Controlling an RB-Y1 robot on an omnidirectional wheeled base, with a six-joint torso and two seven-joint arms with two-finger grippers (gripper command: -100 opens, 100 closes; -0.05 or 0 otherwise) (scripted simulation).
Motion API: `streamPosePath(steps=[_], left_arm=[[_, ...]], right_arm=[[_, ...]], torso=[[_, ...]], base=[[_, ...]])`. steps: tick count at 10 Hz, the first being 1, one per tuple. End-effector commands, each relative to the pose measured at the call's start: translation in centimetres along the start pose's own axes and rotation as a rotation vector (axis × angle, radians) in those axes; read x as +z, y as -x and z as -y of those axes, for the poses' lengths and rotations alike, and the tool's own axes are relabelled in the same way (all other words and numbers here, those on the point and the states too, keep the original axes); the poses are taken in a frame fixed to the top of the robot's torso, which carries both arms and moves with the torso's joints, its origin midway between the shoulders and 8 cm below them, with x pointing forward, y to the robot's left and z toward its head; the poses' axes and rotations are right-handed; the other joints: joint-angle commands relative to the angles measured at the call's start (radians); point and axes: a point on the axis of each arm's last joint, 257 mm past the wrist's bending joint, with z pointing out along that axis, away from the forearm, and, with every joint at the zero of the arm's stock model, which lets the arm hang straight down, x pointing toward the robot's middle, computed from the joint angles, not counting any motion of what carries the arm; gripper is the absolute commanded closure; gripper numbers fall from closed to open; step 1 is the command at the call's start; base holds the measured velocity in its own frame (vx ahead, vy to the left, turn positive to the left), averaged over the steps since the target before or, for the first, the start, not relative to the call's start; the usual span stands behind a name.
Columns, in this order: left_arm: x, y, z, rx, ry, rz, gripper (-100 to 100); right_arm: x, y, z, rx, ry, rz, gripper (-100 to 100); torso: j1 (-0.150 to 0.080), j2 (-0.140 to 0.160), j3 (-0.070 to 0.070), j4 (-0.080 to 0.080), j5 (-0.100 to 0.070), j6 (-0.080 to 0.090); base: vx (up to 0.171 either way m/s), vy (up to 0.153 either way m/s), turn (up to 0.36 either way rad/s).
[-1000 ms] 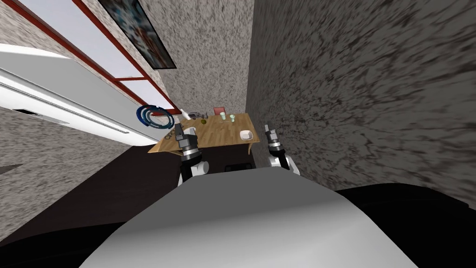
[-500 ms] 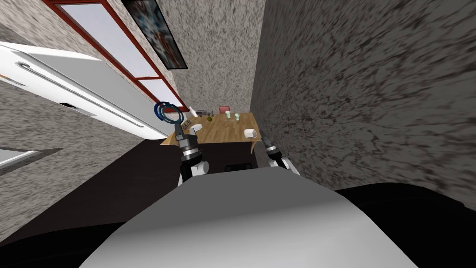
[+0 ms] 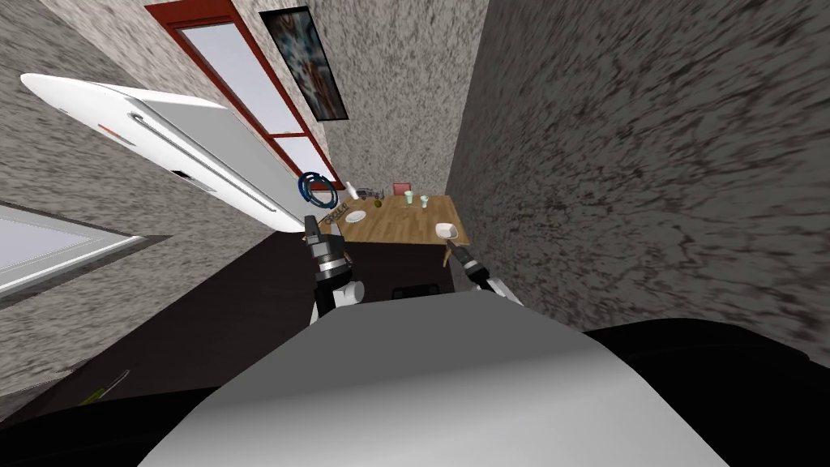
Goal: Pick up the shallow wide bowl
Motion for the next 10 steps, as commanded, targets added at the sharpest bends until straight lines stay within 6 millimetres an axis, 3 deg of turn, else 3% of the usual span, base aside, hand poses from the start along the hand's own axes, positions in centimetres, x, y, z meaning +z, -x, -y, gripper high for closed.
streamPosePath(steps=[1, 3, 4, 6, 7, 9, 10], left_arm=[[0.0, 0.0, 0.0, 0.0, 0.0, 0.0, 0], [0.0, 0.0, 0.0, 0.0, 0.0, 0.0, 0], [0.0, 0.0, 0.0, 0.0, 0.0, 0.0, 0], [0.0, 0.0, 0.0, 0.0, 0.0, 0.0, 0], [0.0, 0.0, 0.0, 0.0, 0.0, 0.0, 0], [0.0, 0.0, 0.0, 0.0, 0.0, 0.0, 0], [0.0, 0.0, 0.0, 0.0, 0.0, 0.0, 0]], right_arm=[[-0.7, -1.1, 1.3, -0.049, -0.033, -0.042, -100], [-2.5, -4.1, 5.5, -0.162, -0.123, -0.151, -100], [-2.5, -4.1, 5.5, -0.176, -0.122, -0.156, -100], [-4.8, -6.2, 9.5, -0.301, -0.197, -0.258, -100], [-5.0, -6.4, 9.8, -0.313, -0.202, -0.268, -100], [-7.8, -7.8, 14.1, -0.445, -0.277, -0.372, -100], [-7.9, -7.9, 14.1, -0.458, -0.274, -0.376, -100]], torso=[[0.0, 0.0, 0.0, 0.0, 0.0, 0.0], [-0.003, -0.002, -0.001, 0.0, -0.001, 0.0], [-0.002, -0.002, -0.001, 0.0, 0.0, 0.0], [-0.003, -0.004, -0.002, -0.001, 0.0, 0.0], [-0.003, -0.004, -0.002, -0.001, -0.001, 0.0], [-0.004, -0.005, -0.003, -0.001, -0.001, 0.0], [-0.004, -0.006, -0.003, -0.001, -0.001, 0.0]], base=[[-0.051, 0.068, 0.038], [-0.049, 0.064, 0.18], [-0.032, 0.063, 0.082], [-0.014, 0.067, 0.188], [-0.008, 0.05, 0.099], [0.002, 0.053, 0.206], [0.02, 0.035, 0.094]])
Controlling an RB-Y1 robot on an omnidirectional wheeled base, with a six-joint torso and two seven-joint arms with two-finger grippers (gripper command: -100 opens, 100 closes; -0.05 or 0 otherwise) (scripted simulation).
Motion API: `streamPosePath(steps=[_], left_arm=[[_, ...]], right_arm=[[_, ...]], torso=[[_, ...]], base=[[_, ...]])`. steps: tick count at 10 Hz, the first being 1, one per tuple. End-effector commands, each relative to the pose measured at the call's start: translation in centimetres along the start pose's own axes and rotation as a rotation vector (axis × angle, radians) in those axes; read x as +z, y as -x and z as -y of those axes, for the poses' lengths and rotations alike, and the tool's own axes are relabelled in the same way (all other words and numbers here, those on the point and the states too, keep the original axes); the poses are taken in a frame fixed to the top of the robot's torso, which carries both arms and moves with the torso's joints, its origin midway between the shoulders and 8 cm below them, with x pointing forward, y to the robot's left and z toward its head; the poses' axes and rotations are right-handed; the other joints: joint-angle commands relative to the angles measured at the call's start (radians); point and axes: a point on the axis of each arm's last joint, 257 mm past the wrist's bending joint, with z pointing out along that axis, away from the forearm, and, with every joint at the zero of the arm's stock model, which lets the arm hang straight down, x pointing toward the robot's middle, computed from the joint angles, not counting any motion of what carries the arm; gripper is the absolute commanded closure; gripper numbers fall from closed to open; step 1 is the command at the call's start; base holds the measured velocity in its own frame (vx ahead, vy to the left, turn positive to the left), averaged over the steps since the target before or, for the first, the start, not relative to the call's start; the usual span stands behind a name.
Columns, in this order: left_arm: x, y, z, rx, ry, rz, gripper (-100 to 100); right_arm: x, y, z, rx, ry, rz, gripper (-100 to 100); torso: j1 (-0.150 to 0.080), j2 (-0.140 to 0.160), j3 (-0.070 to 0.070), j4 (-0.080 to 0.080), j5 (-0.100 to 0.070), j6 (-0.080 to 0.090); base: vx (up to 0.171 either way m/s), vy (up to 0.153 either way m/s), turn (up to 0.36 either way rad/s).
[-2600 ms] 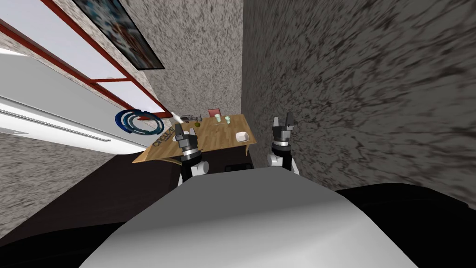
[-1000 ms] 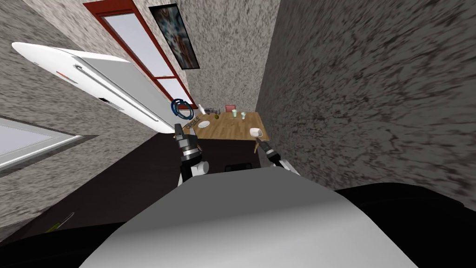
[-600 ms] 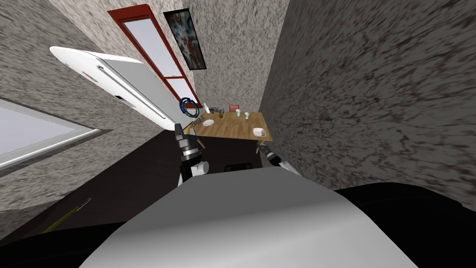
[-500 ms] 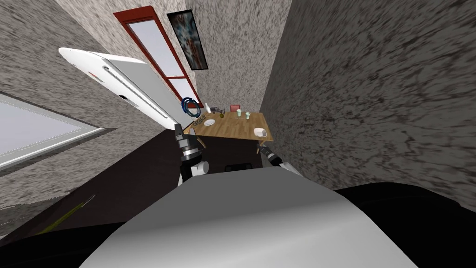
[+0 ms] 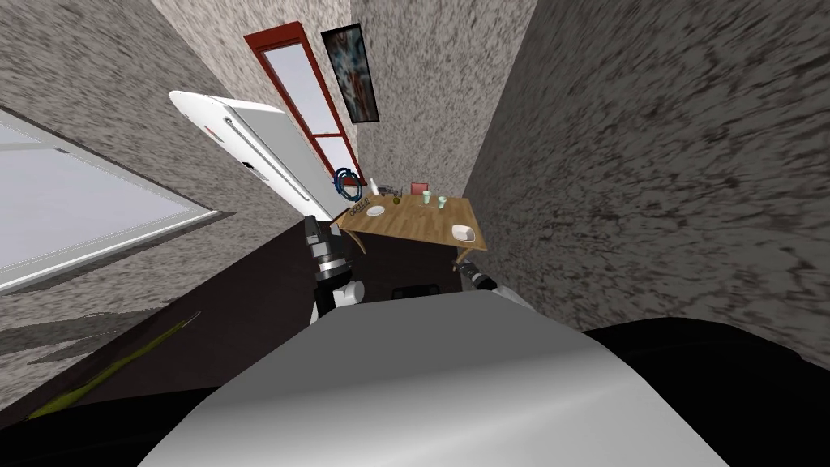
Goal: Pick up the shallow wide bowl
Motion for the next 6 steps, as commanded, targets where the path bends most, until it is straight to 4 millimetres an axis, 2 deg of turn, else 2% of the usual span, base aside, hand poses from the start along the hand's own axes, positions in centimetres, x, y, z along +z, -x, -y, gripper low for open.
streamPosePath(steps=[1, 2, 3, 4, 5, 6], left_arm=[[0.0, 0.0, 0.0, 0.0, 0.0, 0.0, 0], [0.0, 0.0, 0.0, 0.0, 0.0, 0.0, 0], [0.0, 0.0, 0.0, 0.0, 0.0, 0.0, 0], [0.0, 0.0, 0.0, 0.0, 0.0, 0.0, 0], [0.0, 0.0, 0.0, 0.0, 0.0, 0.0, 0], [0.0, 0.0, 0.0, 0.0, 0.0, 0.0, 0]], right_arm=[[-0.7, -2.2, 2.3, -0.09, -0.04, -0.06, -100], [-1.3, -3.5, 4.1, -0.154, -0.072, -0.103, -100], [-1.4, -3.7, 4.2, -0.171, -0.073, -0.109, -100], [-2.2, -5.0, 6.2, -0.242, -0.104, -0.155, -100], [-2.2, -5.1, 6.2, -0.249, -0.104, -0.156, -100], [-3.0, -6.2, 8.2, -0.323, -0.133, -0.201, -100]], torso=[[0.0, 0.0, 0.0, 0.0, 0.0, 0.0], [-0.001, 0.0, 0.0, 0.0, 0.0, 0.0], [-0.001, -0.001, -0.001, 0.0, 0.0, -0.001], [-0.002, -0.001, -0.001, 0.0, 0.0, 0.0], [-0.002, -0.002, -0.001, 0.0, 0.0, -0.001], [-0.002, -0.002, -0.001, 0.0, -0.001, 0.0]], base=[[0.022, 0.029, 0.144], [0.037, 0.031, 0.29], [0.033, 0.013, 0.087], [0.04, 0.019, 0.161], [0.037, 0.008, 0.081], [0.048, 0.005, 0.168]])
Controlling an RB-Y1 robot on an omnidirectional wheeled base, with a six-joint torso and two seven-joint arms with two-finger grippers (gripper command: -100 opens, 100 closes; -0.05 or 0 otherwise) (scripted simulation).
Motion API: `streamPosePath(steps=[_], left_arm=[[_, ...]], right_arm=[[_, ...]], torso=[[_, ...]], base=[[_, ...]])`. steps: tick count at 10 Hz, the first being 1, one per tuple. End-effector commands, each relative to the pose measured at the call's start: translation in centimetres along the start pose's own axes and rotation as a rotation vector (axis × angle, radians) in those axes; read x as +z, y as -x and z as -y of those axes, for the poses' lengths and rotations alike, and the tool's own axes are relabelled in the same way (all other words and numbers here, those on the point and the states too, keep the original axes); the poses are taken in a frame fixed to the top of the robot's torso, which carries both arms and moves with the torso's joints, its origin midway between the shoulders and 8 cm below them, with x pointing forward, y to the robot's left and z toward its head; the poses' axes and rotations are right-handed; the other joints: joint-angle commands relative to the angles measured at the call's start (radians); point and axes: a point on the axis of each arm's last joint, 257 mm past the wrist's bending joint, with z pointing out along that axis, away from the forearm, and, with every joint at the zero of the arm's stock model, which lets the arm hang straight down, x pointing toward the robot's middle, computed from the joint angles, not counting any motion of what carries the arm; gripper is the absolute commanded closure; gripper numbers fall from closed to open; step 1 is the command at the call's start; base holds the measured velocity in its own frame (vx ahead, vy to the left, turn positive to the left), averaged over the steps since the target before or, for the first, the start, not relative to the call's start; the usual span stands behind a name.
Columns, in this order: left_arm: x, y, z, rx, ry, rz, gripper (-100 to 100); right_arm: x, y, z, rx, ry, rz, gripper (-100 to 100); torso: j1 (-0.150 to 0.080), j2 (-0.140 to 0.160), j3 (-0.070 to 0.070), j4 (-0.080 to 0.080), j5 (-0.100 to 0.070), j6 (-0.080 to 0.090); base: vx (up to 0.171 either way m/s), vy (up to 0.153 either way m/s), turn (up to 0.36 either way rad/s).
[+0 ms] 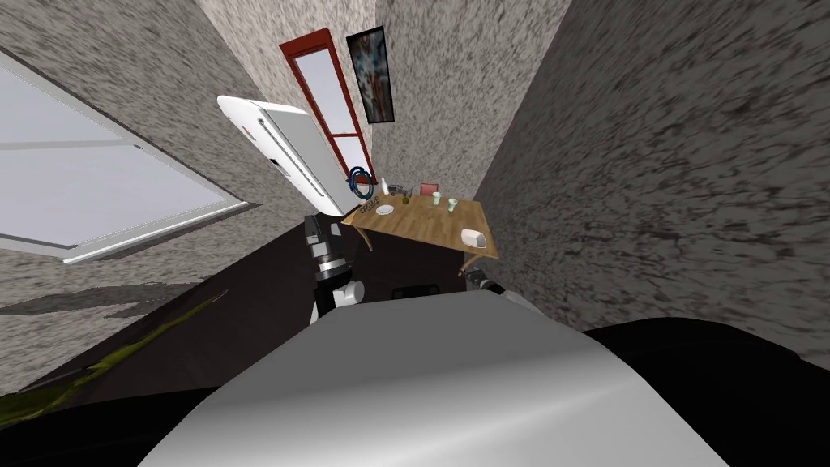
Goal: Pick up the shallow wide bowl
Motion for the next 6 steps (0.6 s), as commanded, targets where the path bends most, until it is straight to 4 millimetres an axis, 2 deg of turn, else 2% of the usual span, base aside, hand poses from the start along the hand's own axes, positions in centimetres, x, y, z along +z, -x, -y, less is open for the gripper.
streamPosePath(steps=[1, 2, 4, 5, 6], left_arm=[[0.0, 0.0, 0.0, 0.0, 0.0, 0.0, 0], [0.0, 0.0, 0.0, 0.0, 0.0, 0.0, 0], [0.0, 0.0, 0.0, 0.0, 0.0, 0.0, 0], [0.0, 0.0, 0.0, 0.0, 0.0, 0.0, 0], [0.0, 0.0, 0.0, 0.0, 0.0, 0.0, 0]], right_arm=[[-0.8, -2.3, 2.6, -0.112, -0.042, -0.064, -100], [-0.8, -2.4, 2.6, -0.124, -0.041, -0.065, -100], [-2.0, -5.0, 6.0, -0.263, -0.091, -0.144, -100], [-2.0, -5.1, 6.0, -0.278, -0.09, -0.145, -100], [-2.6, -6.2, 7.6, -0.353, -0.112, -0.182, -100]], torso=[[0.0, 0.0, 0.0, 0.0, 0.0, 0.0], [0.0, -0.002, -0.001, 0.0, 0.0, 0.0], [-0.001, -0.002, -0.001, 0.0, 0.0, 0.0], [-0.002, -0.002, -0.001, 0.0, 0.0, 0.0], [-0.001, -0.001, -0.001, 0.0, 0.0, 0.001]], base=[[0.086, 0.002, 0.224], [0.064, -0.003, 0.113], [0.07, -0.012, 0.218], [0.057, -0.023, 0.084], [0.046, -0.018, 0.145]])
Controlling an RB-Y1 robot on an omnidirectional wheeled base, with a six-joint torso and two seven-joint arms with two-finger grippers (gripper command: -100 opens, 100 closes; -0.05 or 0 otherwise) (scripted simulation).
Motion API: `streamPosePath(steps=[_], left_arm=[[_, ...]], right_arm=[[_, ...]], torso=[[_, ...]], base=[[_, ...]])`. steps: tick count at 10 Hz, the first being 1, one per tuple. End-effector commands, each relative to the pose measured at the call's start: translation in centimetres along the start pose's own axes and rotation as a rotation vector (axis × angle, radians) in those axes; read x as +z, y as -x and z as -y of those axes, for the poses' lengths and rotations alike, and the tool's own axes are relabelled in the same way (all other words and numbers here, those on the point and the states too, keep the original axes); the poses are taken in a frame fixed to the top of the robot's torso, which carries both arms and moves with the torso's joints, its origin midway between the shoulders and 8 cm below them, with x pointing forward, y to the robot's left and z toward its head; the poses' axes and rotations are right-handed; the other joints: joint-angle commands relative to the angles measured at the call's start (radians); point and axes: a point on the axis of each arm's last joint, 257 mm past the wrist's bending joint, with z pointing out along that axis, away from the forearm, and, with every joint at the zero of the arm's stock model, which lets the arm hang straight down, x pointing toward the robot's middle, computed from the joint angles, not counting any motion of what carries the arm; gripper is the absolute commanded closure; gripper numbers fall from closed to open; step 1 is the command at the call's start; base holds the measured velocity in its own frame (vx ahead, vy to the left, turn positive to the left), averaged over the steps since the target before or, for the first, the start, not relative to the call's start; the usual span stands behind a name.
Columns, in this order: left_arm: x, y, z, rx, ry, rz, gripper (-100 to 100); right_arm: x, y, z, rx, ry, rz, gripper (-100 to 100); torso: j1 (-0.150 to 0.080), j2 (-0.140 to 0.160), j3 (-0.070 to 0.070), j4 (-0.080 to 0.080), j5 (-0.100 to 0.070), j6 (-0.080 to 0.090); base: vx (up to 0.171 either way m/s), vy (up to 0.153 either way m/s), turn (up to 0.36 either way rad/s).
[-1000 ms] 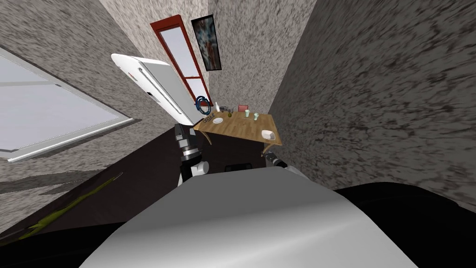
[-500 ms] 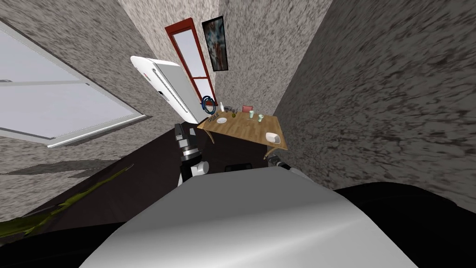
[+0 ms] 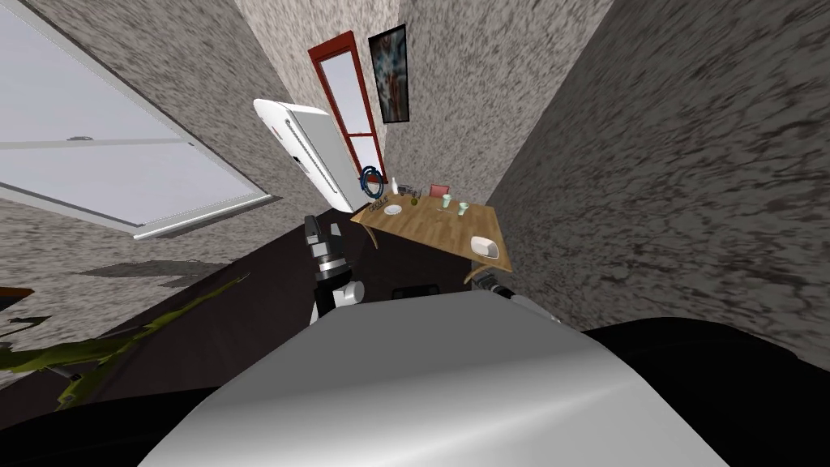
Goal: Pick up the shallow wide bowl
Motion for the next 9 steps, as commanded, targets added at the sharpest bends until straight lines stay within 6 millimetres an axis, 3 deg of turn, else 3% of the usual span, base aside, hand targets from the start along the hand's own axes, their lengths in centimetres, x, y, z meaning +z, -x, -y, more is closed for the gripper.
streamPosePath(steps=[1, 4, 7, 9], left_arm=[[0.0, 0.0, 0.0, 0.0, 0.0, 0.0, 0], [0.0, 0.0, 0.0, 0.0, 0.0, 0.0, 0], [0.0, 0.0, 0.0, 0.0, 0.0, 0.0, 0], [0.0, 0.0, 0.0, 0.0, 0.0, 0.0, 0]], right_arm=[[-0.6, -2.4, 2.1, -0.104, -0.034, -0.054, -100], [-0.9, -3.7, 3.4, -0.181, -0.052, -0.087, -100], [-2.2, -6.9, 6.9, -0.363, -0.094, -0.17, -100], [-2.6, -7.7, 7.9, -0.421, -0.104, -0.194, -100]], torso=[[0.0, 0.0, 0.0, 0.0, 0.0, 0.0], [0.0, -0.001, -0.001, 0.0, 0.0, 0.0], [0.0, -0.001, -0.001, 0.0, 0.0, 0.0], [0.0, 0.0, 0.0, 0.0, 0.0, 0.001]], base=[[0.076, -0.012, 0.259], [0.064, -0.025, 0.094], [0.067, -0.028, 0.184], [0.045, -0.027, 0.087]])
